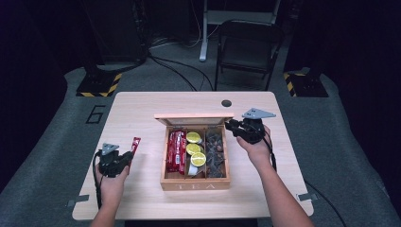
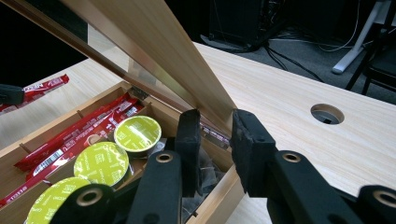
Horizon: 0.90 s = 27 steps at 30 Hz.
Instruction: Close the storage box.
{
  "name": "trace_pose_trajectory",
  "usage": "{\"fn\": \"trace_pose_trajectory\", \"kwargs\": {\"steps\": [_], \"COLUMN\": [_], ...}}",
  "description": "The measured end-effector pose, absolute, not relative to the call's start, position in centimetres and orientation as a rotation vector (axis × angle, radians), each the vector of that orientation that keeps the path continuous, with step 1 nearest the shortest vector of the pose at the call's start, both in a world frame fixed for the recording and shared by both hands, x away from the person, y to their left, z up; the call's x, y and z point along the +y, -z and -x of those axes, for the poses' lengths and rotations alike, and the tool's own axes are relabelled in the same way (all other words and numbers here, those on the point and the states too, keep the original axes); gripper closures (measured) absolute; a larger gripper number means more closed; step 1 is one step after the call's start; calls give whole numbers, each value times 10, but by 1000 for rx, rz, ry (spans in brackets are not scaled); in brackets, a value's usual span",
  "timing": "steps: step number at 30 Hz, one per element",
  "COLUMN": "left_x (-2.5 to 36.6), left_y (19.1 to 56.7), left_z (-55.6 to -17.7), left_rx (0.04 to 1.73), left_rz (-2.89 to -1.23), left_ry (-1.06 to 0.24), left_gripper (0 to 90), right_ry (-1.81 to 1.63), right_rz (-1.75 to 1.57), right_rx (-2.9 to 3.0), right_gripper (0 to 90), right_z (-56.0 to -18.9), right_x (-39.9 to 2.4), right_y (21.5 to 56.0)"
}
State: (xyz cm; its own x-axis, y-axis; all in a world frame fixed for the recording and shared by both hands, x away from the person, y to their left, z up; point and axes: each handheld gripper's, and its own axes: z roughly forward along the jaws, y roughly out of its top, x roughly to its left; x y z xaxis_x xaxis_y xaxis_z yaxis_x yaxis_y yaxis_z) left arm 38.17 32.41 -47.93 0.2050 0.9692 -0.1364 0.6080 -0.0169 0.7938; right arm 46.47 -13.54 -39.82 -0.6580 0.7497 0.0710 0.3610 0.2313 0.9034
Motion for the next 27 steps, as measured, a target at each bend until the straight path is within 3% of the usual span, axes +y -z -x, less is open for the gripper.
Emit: {"fn": "trace_pose_trajectory", "kwargs": {"steps": [27], "left_x": [332], "left_y": [512], "left_z": [-397], "left_rx": [1644], "left_rz": [-1781], "left_ry": [-536], "left_gripper": [849], "right_ry": [-1406], "right_rz": [-1023], "right_rx": [2133], "right_gripper": [720], "right_z": [-465], "right_x": [-136], "right_y": [398]}}
